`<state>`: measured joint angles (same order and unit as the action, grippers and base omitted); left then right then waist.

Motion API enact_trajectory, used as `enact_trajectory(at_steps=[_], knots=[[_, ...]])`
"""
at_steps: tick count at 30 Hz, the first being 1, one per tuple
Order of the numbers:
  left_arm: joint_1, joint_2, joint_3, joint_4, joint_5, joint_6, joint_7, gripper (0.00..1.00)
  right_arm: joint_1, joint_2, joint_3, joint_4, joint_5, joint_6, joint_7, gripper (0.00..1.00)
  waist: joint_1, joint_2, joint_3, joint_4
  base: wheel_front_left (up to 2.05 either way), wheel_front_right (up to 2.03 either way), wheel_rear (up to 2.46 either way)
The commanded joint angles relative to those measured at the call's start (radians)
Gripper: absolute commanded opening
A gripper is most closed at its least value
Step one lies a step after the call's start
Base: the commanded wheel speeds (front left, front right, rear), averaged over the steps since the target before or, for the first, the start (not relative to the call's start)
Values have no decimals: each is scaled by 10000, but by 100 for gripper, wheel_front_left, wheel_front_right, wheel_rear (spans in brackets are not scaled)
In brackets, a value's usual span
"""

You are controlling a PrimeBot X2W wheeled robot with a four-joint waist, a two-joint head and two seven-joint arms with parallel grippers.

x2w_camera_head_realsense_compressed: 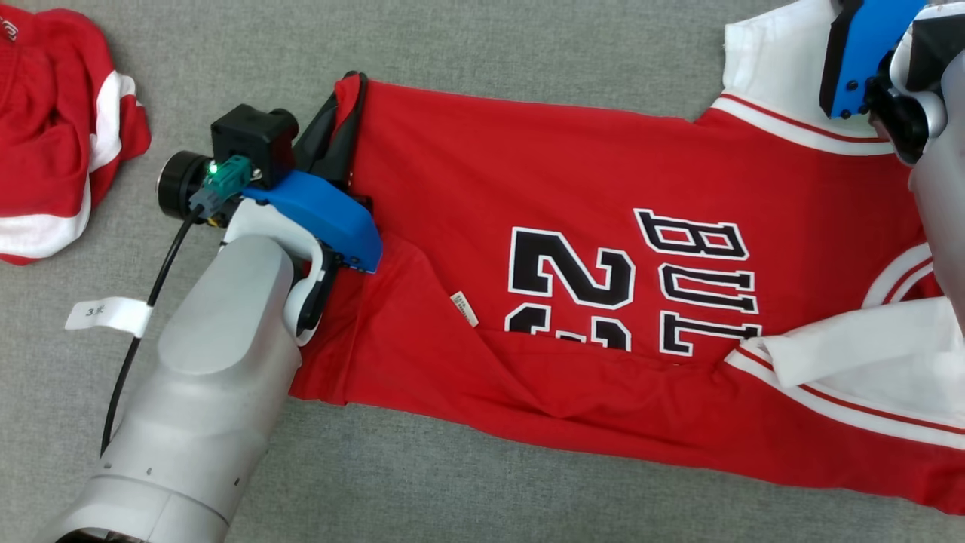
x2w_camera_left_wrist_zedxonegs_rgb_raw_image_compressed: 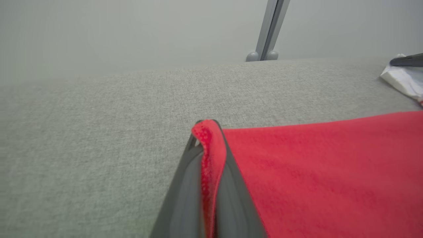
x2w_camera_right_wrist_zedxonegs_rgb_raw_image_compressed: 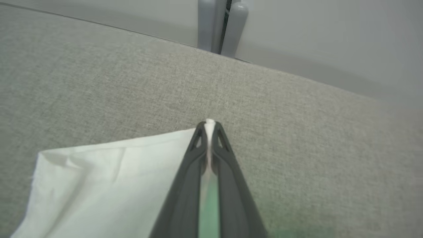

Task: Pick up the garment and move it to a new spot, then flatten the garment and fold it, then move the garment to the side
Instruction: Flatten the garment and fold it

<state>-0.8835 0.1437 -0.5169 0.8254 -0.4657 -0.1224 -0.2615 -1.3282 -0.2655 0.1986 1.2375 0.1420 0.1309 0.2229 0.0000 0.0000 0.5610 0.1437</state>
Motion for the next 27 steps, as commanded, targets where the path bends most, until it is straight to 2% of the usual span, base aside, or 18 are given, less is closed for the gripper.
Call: enact_trajectory(at_steps=[1, 8, 15, 21, 27], knots=[[92, 89, 108, -27, -23, 111, -43, 0, 146, -48, 19, -120, 78, -1, -223, 0, 0, 0, -107, -88, 0, 0, 0], [673, 284, 386, -310, -23, 234, -46, 0, 847, 15, 217, -762, 739, -1, -2227, 0, 0, 0, -806, -572, 0, 0, 0], [1413, 454, 643, -557, -56, 436, -48, 0, 2247, 249, 730, -1894, 1739, 0, -3894, 0, 0, 0, -1603, -1089, 0, 0, 0], [2109, 661, 884, -751, -92, 542, -48, 0, 4163, 98, 1265, -3684, 2734, 0, -4459, 0, 0, 0, -2157, -1429, 0, 0, 0], [2930, 754, 1130, -1218, -95, 689, -49, 0, 6457, -191, 1055, -5772, 3326, 0, -4521, 0, 0, 0, -2564, -1680, 0, 0, 0]])
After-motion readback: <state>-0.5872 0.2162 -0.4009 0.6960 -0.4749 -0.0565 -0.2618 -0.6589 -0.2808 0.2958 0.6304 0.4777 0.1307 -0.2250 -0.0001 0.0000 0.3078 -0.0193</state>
